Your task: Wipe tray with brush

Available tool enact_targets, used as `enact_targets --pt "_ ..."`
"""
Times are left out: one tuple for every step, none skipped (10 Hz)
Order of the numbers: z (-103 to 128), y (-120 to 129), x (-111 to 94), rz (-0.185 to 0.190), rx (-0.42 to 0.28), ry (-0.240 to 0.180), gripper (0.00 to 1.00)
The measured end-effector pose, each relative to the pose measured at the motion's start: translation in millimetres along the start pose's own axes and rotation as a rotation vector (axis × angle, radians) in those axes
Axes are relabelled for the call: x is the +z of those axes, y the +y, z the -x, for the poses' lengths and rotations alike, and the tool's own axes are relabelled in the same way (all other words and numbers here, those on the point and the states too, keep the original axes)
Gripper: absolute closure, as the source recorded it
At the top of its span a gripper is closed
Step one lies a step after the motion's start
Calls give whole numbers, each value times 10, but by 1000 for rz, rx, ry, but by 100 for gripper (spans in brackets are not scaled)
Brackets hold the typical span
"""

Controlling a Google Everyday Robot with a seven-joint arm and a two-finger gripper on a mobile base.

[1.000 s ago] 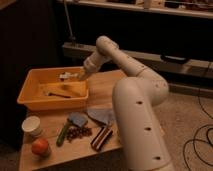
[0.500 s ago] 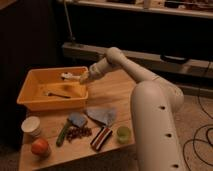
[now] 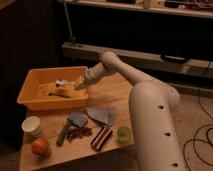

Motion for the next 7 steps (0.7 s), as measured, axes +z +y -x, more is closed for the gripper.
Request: enact_targets --pt "-85 30 -44 13 3 -5 100" --pt "-180 90 -92 28 0 -8 100" --pt "-314 153 -134 40 -1 -9 100" --pt "-455 202 -237 44 2 -18 100" --pt "-547 183 -341 37 10 -30 100" --pt "-584 149 -424 28 18 -42 100" --pt "-590 63 -558 5 29 -76 100"
